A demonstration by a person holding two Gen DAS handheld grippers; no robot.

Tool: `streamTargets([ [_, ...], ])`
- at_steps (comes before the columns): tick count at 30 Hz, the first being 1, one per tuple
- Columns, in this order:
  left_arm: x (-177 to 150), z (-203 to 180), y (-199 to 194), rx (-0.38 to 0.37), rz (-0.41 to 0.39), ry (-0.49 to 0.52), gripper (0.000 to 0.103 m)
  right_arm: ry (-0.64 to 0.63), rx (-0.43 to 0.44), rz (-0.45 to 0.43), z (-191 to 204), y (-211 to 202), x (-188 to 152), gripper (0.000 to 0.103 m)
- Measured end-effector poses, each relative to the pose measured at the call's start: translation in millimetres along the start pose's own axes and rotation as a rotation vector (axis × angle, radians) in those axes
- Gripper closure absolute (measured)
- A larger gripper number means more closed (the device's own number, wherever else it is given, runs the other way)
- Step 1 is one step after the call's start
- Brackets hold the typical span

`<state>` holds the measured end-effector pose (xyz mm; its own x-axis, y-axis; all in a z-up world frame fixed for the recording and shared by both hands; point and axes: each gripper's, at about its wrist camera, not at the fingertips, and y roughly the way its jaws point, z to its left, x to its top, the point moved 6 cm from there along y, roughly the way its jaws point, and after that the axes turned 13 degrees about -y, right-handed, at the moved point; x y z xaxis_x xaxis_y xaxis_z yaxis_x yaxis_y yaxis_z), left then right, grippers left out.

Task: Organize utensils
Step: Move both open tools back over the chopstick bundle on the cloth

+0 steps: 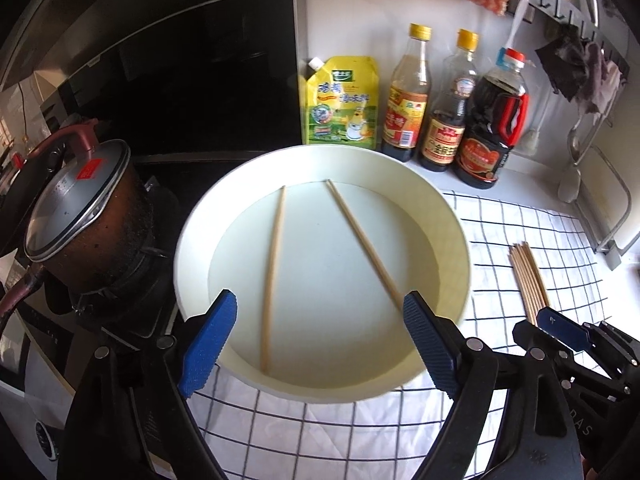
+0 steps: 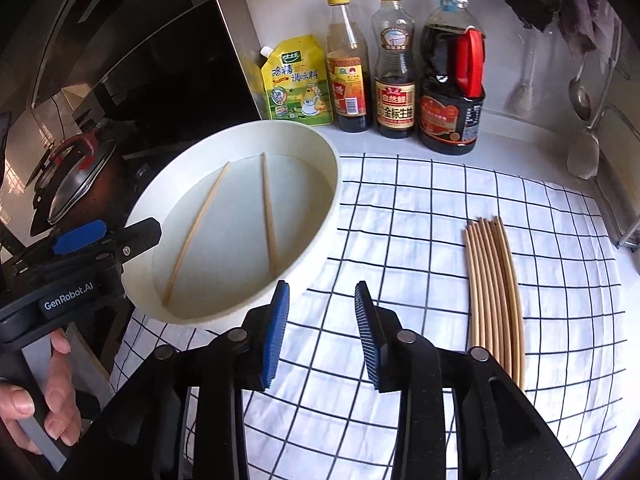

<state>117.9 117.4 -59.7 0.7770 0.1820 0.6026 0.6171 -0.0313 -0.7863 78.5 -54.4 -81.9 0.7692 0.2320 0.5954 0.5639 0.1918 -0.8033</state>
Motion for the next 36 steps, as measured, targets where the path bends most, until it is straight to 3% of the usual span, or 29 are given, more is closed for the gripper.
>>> streamTargets([
  [20,-65,-114,-8,-0.115,0.081,0.169,0.016,0.156,-0.162,0.006,-110,-52,-77,0.060],
  [36,-110,-174,15,-0.125,0.130,0.262,0.015,0.196,-0.200,0.072,-163,-42,-132,0.056],
])
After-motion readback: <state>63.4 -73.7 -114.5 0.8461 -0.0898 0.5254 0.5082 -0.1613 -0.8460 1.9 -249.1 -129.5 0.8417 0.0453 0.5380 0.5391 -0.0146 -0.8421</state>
